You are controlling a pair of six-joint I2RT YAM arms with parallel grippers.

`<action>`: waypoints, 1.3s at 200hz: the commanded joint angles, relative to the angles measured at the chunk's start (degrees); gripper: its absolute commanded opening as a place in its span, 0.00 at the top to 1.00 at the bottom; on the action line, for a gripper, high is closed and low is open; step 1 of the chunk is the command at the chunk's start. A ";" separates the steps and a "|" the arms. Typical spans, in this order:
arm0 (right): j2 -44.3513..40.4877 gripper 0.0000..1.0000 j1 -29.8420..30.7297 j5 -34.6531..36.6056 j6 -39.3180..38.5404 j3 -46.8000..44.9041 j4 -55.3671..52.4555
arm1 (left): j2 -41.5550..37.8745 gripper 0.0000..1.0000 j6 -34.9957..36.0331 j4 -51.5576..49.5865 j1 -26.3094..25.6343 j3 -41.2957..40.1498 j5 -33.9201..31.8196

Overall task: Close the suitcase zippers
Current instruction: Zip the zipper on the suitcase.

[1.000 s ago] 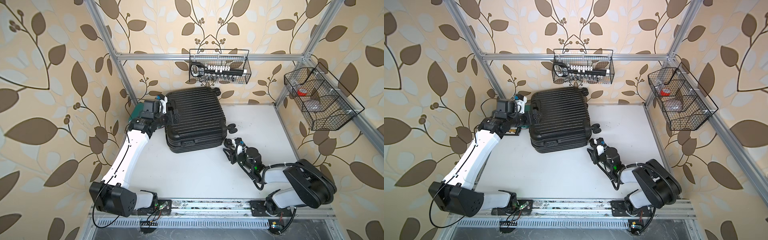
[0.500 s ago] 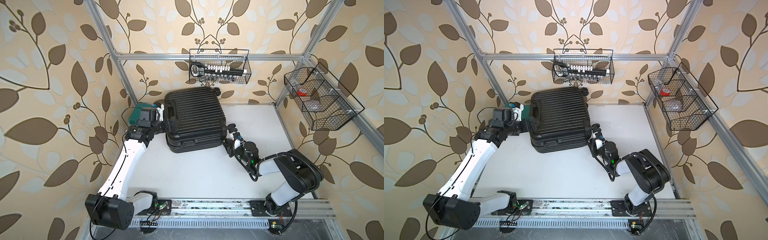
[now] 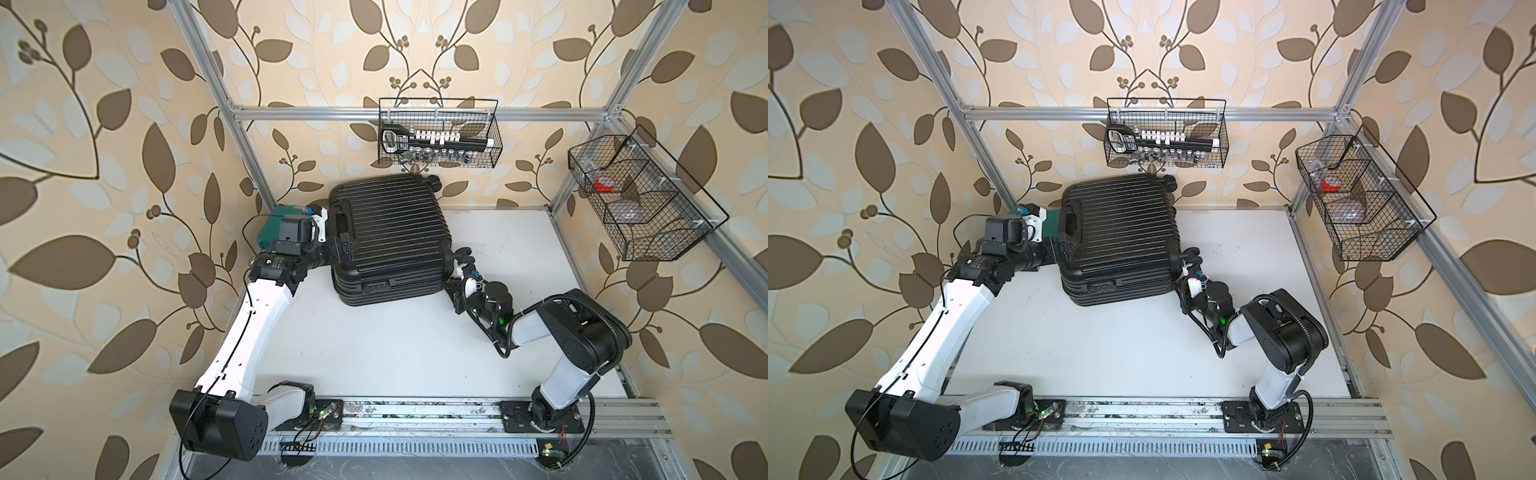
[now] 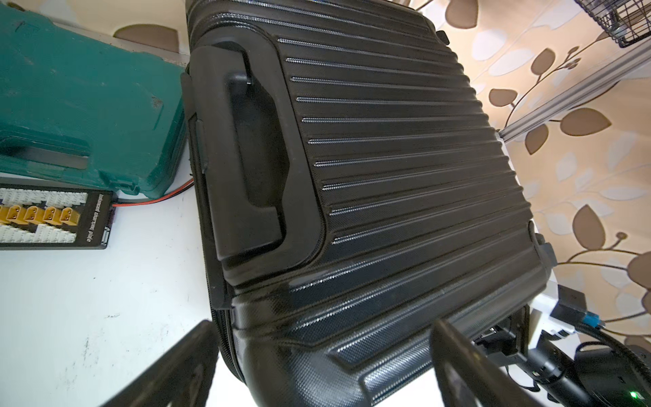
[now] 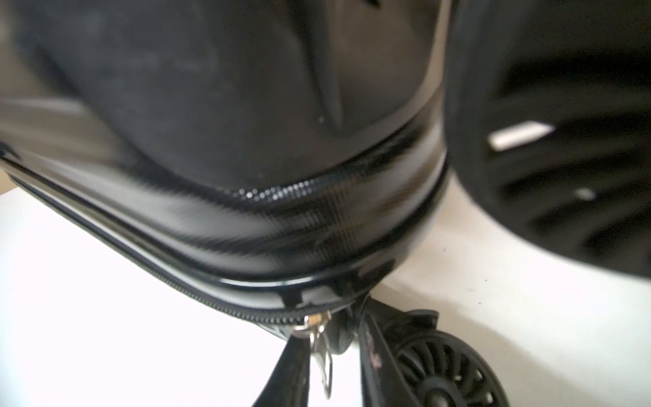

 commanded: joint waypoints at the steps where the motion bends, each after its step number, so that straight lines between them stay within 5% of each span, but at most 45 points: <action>1: 1.07 0.82 -0.05 -1.33 -0.77 1.45 1.91 | -0.49 0.05 0.59 1.24 0.70 0.12 -0.88; 38: 0.59 0.99 -0.10 -1.11 -1.90 0.93 2.40 | 1.71 0.02 -1.32 -0.26 1.68 0.83 -1.16; 81: -0.37 1.00 -0.05 -1.55 -3.09 1.01 0.33 | 9.29 0.02 -3.77 -5.47 2.60 6.62 -0.22; 103: -1.33 1.00 -0.05 -1.59 -3.44 1.30 -1.66 | 13.96 0.08 -3.54 -9.32 2.68 11.91 1.46; 217: -2.18 1.00 -0.05 -2.65 -2.93 1.19 -1.76 | 29.89 0.38 -7.78 -13.81 3.20 27.48 -14.25; 233: -2.49 1.00 -0.04 -2.74 -2.92 1.12 -1.98 | 32.46 0.51 -7.78 -15.14 3.21 30.12 -14.16; 260: -2.79 1.00 -0.07 -2.82 -2.88 0.99 -2.19 | 35.42 0.52 -7.33 -16.26 3.11 33.39 -13.69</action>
